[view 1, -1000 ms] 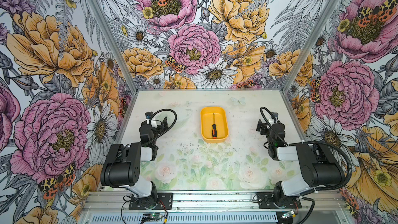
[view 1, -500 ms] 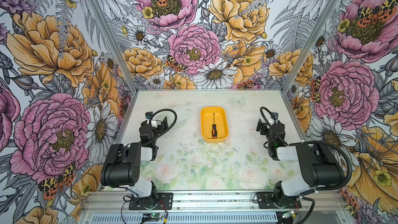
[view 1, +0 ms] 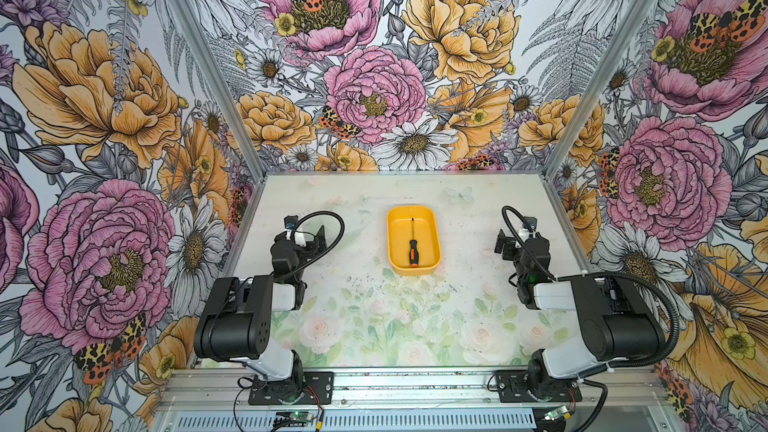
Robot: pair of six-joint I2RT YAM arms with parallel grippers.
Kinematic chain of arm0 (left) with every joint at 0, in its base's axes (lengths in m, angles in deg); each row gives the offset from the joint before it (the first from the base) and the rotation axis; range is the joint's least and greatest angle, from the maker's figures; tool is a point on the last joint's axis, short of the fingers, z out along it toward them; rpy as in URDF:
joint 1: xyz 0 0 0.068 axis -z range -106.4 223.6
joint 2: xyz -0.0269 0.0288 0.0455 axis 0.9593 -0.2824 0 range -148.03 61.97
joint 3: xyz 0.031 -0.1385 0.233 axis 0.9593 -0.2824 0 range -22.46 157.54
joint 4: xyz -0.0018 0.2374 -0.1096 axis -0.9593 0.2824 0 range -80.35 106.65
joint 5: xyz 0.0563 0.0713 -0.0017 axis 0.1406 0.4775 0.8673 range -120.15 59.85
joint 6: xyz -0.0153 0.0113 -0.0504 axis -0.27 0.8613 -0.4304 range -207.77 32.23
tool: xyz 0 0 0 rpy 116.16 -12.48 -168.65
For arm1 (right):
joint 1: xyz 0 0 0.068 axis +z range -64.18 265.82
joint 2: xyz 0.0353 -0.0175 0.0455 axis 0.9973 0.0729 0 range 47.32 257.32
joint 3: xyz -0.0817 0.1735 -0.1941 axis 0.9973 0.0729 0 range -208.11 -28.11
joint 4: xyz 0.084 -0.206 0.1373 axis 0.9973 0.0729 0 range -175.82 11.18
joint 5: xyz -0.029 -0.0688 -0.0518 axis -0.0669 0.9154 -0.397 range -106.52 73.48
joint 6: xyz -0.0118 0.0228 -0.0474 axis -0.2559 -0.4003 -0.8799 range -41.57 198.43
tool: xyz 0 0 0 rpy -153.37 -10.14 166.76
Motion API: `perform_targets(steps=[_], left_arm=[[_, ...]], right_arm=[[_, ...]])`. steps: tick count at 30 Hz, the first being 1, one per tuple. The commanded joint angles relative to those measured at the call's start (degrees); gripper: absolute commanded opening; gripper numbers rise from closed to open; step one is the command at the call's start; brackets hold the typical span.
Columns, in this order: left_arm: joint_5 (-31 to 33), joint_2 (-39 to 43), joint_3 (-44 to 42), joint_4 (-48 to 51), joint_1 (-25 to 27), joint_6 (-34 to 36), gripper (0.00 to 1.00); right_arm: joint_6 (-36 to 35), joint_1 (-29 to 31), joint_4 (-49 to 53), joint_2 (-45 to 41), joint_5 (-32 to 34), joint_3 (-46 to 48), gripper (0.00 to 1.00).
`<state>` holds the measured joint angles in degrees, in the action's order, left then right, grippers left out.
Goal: Put the screwdriver in the bin
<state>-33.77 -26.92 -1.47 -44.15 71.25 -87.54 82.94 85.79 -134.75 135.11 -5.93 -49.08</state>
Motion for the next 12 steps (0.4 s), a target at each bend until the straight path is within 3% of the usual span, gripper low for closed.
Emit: perform_targets(steps=[1,12], left_arm=[[1.14,0.02,0.63,0.09,0.32,0.86,0.99],[1.14,0.02,0.63,0.07,0.33,0.85,0.99]], right_arm=[[0.36,0.03,-1.07,0.10,-0.40,-1.20,0.99],[0.41,0.01,-0.90,0.19,-0.51,-1.27,1.00]])
